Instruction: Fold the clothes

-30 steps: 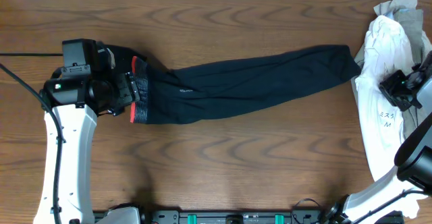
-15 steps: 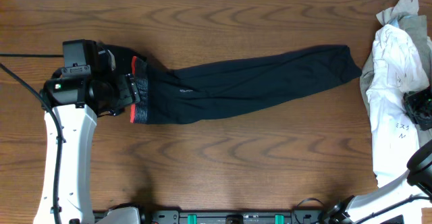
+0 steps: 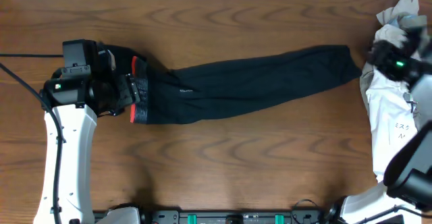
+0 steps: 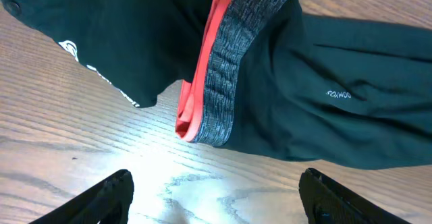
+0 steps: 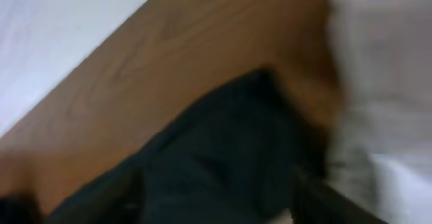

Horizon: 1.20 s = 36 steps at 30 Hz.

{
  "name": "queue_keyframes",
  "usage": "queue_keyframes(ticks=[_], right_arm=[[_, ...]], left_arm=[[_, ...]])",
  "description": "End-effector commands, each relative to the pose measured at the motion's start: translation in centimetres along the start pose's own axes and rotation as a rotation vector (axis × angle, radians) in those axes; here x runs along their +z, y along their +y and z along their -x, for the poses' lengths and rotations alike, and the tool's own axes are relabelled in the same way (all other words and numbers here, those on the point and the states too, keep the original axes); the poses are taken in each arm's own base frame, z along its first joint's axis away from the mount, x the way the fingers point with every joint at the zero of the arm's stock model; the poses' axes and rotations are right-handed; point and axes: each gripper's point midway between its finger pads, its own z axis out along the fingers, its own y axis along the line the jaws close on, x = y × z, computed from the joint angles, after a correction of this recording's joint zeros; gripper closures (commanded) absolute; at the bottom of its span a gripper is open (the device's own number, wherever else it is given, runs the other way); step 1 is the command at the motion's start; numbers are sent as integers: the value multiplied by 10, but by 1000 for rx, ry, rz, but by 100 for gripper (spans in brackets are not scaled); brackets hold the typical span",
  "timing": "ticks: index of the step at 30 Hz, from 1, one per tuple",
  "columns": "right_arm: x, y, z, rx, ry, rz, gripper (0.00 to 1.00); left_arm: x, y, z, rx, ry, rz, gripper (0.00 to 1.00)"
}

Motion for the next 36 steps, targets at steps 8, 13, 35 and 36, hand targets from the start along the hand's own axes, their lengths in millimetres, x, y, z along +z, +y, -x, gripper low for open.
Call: queue_keyframes(ticks=[8,13,35,36], right_arm=[[52,-28,4,-142,-53,-153,21],[64,-39,-2,-129,-37,-160,20],[103,-53,-69,-81,170,-180,36],[104,-53,-72,-80,178,-185,39]], left_arm=[[-8,-2,5,11,-19,-13,20],[-8,-5,5,11,-19,-28,20],[-8,-9,4,12,-16,-49,20],[-8,-9,4,12,-16,-49,20]])
